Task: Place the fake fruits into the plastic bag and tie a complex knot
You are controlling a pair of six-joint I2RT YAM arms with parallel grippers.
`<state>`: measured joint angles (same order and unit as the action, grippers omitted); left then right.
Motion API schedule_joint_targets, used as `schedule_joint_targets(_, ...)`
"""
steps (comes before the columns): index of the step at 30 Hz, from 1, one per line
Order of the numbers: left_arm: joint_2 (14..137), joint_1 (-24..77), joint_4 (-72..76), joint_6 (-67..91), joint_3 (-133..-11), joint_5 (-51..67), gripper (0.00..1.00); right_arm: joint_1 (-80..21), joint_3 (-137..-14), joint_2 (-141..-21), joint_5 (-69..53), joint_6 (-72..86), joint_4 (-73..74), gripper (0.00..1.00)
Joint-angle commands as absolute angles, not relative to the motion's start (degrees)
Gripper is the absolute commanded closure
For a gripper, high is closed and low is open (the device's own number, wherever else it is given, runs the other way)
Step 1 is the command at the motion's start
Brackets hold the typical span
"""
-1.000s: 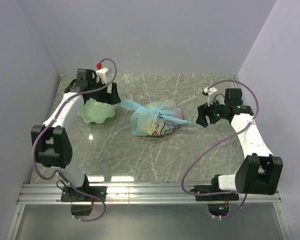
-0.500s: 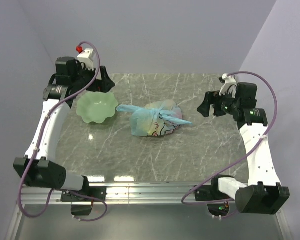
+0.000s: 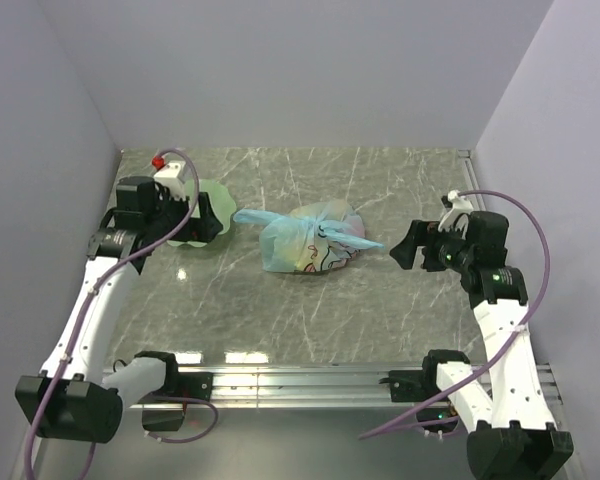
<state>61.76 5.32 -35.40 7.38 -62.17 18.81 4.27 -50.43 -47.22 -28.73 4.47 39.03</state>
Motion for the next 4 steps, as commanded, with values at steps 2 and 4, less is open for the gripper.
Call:
schedule_joint_targets(2, 59.9, 5.2, -33.4, 9.1, -62.3, 17.8, 0.01, 3.8, -51.9, -46.1, -28.6, 2.7, 37.9, 0.01)
schedule_joint_targets(4, 60.6, 5.2, -33.7, 9.2, -63.7, 18.2, 0.01, 3.8, -52.0, -46.1, -28.6, 2.1, 37.8, 0.01)
